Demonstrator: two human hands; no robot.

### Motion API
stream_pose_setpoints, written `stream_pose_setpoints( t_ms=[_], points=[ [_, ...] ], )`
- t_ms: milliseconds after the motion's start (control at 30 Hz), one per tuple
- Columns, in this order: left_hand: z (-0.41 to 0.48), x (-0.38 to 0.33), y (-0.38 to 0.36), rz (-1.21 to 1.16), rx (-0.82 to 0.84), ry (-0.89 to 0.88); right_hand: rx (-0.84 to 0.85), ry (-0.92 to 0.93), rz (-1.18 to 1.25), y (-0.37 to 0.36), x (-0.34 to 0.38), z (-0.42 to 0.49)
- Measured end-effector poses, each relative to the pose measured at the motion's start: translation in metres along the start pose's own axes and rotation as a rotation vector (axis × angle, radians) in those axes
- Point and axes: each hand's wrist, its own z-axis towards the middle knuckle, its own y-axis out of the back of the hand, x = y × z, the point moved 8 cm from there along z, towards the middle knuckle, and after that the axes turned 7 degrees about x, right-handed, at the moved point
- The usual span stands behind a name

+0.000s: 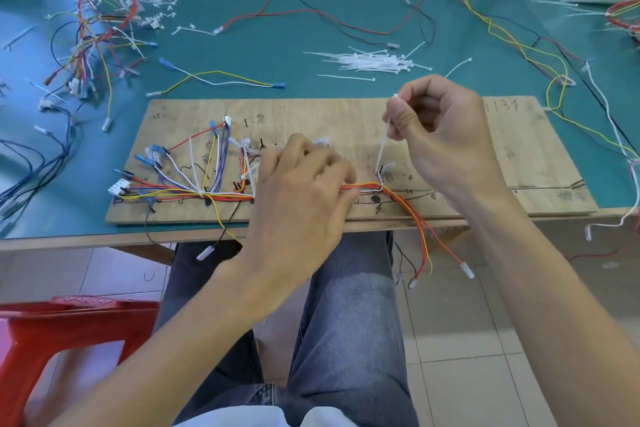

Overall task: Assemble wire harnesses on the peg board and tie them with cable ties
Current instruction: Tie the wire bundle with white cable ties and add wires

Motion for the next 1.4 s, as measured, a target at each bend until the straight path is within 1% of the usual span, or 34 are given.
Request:
stream_pose_setpoints(
  t_ms=[67, 133, 200, 300, 433, 667, 833, 900, 1000, 1100, 1233, 1300, 1400],
  points=[
    [-0.012, -0.006, -0.007, 0.064, 0.007, -0.107, 0.025, -0.014, -0.123, -0.005, -0.008, 0.001],
    [-0.022, -0.01, -0.009, 0.13, -0.02, -0.163, 0.043, -0.02, -0.218, -0.009, -0.014, 0.001],
    [-0.028, -0.012, -0.009, 0.172, -0.048, -0.182, 0.034, -0.041, -0.245, -0.008, -0.018, 0.002],
    [-0.033, -0.014, -0.013, 0.208, -0.031, -0.218, 0.037, -0.069, -0.275, -0.01, -0.021, 0.002],
    [-0.032, -0.011, -0.02, 0.248, 0.004, -0.226, 0.065, -0.084, -0.286, -0.016, -0.021, -0.003],
    [-0.026, -0.008, -0.023, 0.169, -0.002, -0.21, 0.109, -0.118, -0.404, -0.021, -0.023, -0.015],
    [-0.02, -0.011, -0.025, 0.12, -0.003, -0.314, 0.204, -0.135, -0.392, -0.025, -0.025, -0.026],
    [-0.018, -0.013, -0.026, 0.119, -0.018, -0.338, 0.205, -0.14, -0.373, -0.023, -0.027, -0.028],
    [-0.013, -0.019, -0.025, 0.144, -0.064, -0.348, 0.178, -0.173, -0.278, -0.019, -0.032, -0.03],
    [-0.011, -0.024, -0.023, 0.158, -0.129, -0.345, 0.176, -0.196, -0.194, -0.017, -0.036, -0.032],
    [-0.01, -0.021, -0.024, 0.145, -0.138, -0.311, 0.174, -0.217, -0.088, -0.017, -0.04, -0.032],
    [-0.008, -0.017, -0.024, 0.061, -0.121, -0.238, 0.187, -0.219, -0.042, -0.016, -0.042, -0.033],
    [-0.005, -0.007, -0.029, -0.158, -0.038, -0.07, 0.218, -0.191, -0.057, -0.014, -0.042, -0.036]
  ],
)
